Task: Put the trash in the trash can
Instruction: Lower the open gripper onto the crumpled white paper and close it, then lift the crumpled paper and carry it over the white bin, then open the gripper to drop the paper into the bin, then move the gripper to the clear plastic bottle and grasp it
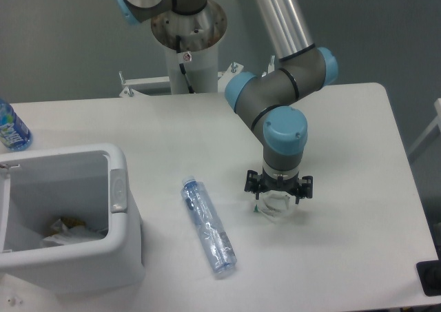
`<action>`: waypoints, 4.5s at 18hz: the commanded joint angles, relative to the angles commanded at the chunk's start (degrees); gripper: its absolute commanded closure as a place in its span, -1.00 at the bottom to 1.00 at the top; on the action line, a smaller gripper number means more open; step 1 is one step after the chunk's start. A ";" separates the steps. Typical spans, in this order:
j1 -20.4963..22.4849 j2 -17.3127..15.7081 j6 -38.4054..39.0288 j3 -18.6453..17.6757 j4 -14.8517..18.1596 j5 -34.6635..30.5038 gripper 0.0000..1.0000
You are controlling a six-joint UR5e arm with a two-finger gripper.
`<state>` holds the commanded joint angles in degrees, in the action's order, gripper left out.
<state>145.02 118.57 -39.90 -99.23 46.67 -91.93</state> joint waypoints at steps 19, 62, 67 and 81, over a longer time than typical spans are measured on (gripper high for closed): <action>5.10 -6.15 6.47 14.40 1.06 20.55 1.00; -6.95 -11.61 41.40 10.38 1.41 21.29 -1.00; -6.86 -3.71 40.96 10.20 1.06 16.80 -1.00; -12.04 7.99 39.11 12.13 0.35 7.92 -1.00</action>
<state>132.98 126.56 -0.79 -87.10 47.02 -84.02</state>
